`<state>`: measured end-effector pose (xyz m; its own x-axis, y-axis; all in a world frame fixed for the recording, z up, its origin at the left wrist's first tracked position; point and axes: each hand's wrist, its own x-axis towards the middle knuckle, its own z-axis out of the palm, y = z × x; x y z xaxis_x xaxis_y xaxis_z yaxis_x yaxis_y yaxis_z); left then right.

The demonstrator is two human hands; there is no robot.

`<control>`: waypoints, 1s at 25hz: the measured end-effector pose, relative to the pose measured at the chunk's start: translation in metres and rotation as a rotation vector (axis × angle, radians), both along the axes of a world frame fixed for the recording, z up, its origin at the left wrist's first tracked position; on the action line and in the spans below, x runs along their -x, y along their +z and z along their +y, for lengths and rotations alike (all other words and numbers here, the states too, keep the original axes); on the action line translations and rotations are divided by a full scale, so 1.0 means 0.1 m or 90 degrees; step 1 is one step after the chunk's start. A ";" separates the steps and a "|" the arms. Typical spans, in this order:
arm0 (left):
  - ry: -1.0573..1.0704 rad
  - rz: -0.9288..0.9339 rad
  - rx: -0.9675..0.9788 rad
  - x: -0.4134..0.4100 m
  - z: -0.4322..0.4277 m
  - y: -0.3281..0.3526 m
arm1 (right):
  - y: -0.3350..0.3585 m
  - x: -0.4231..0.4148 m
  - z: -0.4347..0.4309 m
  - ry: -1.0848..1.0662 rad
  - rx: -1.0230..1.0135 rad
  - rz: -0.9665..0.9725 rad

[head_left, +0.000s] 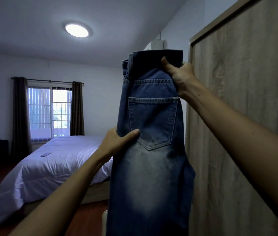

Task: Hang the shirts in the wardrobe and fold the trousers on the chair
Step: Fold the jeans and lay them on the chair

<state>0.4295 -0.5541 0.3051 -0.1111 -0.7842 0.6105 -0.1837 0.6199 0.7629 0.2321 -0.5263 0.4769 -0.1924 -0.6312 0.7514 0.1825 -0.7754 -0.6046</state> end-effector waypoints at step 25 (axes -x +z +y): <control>-0.415 -0.075 -0.446 0.24 0.11 -0.51 | -0.15 0.50 0.04 -0.091 -0.045 -0.057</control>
<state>0.4050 -0.5434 0.2545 -0.6839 -0.7294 -0.0157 -0.0633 0.0379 0.9973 0.1824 -0.5223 0.4616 -0.3480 -0.6431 0.6822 0.1288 -0.7535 -0.6447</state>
